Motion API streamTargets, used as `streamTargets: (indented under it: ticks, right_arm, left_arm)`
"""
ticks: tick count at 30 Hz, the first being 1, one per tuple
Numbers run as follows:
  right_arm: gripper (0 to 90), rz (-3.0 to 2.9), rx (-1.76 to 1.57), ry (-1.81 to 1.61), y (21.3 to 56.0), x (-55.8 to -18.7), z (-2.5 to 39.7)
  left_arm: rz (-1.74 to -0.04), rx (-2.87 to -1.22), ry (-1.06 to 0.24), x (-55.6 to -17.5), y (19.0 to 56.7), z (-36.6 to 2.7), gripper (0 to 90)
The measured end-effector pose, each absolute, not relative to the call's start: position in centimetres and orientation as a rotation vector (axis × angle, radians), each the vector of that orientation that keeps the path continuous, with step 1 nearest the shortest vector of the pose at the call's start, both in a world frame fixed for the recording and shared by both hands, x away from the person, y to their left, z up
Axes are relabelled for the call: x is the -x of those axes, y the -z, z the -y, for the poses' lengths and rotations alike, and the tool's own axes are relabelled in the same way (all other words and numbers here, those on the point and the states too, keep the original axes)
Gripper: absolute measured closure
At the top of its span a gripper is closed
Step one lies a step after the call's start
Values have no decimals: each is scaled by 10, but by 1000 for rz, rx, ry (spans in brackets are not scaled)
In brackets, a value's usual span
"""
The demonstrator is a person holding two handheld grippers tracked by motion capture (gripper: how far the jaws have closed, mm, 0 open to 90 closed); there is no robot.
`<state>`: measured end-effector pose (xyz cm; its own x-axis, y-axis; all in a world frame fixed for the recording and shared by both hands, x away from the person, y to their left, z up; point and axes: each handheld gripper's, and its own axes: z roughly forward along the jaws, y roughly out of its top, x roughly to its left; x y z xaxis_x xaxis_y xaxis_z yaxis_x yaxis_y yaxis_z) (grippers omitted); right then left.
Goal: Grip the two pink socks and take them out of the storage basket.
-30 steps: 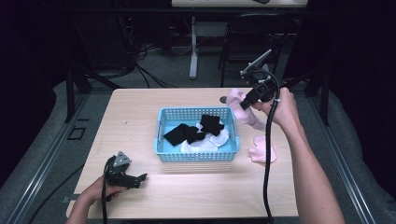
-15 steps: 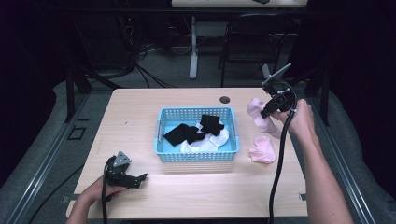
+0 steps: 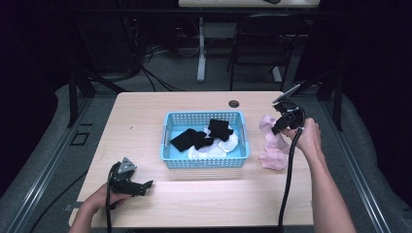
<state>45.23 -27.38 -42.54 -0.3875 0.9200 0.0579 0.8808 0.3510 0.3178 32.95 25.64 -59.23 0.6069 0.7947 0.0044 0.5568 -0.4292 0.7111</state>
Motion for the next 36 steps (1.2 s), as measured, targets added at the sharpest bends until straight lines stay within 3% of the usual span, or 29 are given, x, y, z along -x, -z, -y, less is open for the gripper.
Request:
streamTargets:
  ticks: [13, 17, 30, 33, 36]
  right_arm:
    - [834, -2477, -1726, -453, 494, -464, 264]
    - [792, -2432, -1757, -478, 507, -465, 262]
    - [252, -2379, -1734, -610, 480, -446, 279]
    - [149, -2387, -1703, -621, 468, -437, 280]
    - [103, -2373, -1674, -655, 458, -427, 282]
  left_arm:
    - [-1058, -2150, -448, -330, 592, -256, 0]
    - [-1060, -2149, -449, -330, 592, -256, 0]
    - [-1062, -2147, -449, -329, 592, -256, 0]
    - [-1061, -2148, -449, -330, 592, -256, 0]
    - [-1061, -2148, -450, -330, 592, -256, 0]
